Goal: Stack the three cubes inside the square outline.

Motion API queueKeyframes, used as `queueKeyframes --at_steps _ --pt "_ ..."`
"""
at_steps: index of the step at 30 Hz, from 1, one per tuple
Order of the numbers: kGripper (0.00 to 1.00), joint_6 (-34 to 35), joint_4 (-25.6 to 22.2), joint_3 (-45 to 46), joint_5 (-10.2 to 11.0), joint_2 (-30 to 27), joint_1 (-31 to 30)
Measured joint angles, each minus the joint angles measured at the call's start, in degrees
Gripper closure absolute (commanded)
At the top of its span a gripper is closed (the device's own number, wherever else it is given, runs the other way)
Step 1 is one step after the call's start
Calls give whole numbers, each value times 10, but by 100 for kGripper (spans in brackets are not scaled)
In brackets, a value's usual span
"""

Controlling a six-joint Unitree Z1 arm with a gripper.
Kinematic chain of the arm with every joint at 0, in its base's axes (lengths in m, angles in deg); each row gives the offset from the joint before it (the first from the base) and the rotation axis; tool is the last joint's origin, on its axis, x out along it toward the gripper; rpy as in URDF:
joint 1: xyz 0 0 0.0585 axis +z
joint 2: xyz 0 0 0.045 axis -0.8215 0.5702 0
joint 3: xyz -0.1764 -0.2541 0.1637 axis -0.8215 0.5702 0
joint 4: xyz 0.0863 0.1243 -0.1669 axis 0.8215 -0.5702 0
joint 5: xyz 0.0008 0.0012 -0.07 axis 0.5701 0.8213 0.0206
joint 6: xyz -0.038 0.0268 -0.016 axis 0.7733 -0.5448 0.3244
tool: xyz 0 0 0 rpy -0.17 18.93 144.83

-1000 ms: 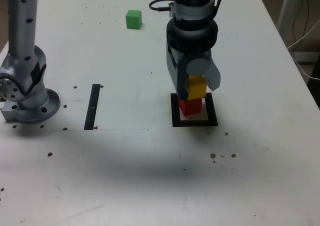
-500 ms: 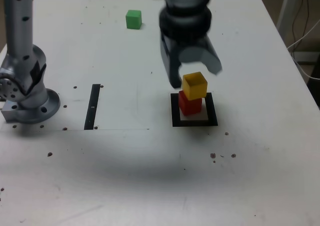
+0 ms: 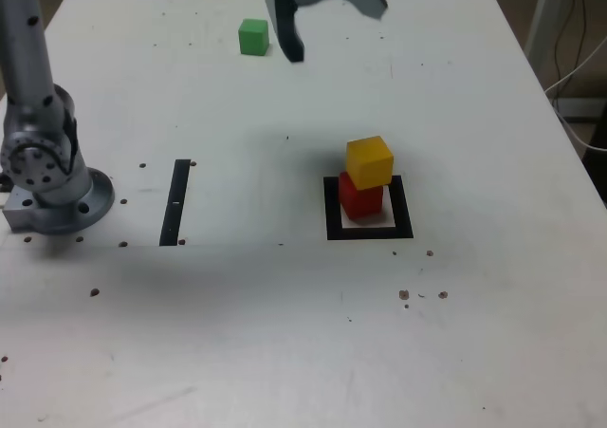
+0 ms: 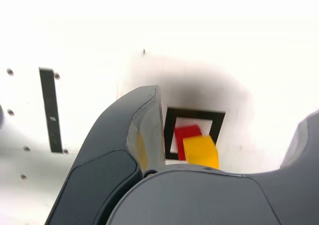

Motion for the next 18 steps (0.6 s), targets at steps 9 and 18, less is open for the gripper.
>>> queueKeyframes --at_steps 9,18 --pt "1 -156 -5 2 9 8 147" --pt "1 -336 15 -23 35 62 318"
